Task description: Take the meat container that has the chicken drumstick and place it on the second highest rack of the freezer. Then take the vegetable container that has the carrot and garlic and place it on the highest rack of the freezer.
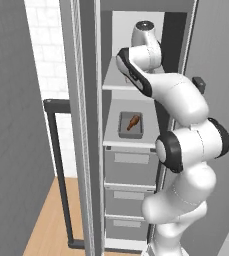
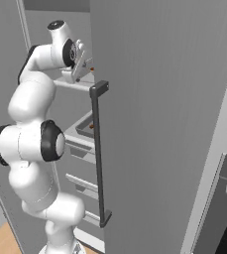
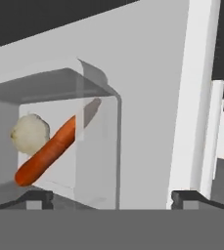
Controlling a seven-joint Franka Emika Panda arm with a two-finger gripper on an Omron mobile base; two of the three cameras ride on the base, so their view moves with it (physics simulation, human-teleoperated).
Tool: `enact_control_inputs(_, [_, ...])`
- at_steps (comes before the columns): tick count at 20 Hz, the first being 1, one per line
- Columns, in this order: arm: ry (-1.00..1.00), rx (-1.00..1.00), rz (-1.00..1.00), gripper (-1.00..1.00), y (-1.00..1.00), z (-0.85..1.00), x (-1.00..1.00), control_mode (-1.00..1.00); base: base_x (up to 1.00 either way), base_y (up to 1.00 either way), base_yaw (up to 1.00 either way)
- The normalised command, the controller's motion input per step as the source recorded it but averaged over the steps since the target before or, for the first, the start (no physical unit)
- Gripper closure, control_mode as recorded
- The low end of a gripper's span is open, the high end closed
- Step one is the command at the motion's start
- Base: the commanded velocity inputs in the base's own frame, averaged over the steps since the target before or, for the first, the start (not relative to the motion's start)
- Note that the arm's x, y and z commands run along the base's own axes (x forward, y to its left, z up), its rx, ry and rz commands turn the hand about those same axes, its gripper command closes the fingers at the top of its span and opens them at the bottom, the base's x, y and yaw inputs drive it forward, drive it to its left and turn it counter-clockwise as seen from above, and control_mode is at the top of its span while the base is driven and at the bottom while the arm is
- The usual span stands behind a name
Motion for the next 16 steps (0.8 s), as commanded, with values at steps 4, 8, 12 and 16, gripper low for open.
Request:
enact_control_inputs(4, [-0.38,0.00,0.00,-1.00,0.13,0.00,-0.78,-1.00,0.00,0.00,0.00])
enact_control_inputs(8, [-0.31,0.00,-0.02,-1.00,0.00,0.00,-1.00,-1.00,0.00,0.00,0.00])
enact_control_inputs(12, [-0.12,0.03,-0.04,-1.00,-0.01,0.22,-1.00,-1.00,0.00,0.00,0.00])
enact_control_inputs(16, [-0.07,0.03,0.00,-1.00,0.00,0.43,-1.00,-1.00,0.00,0.00,0.00])
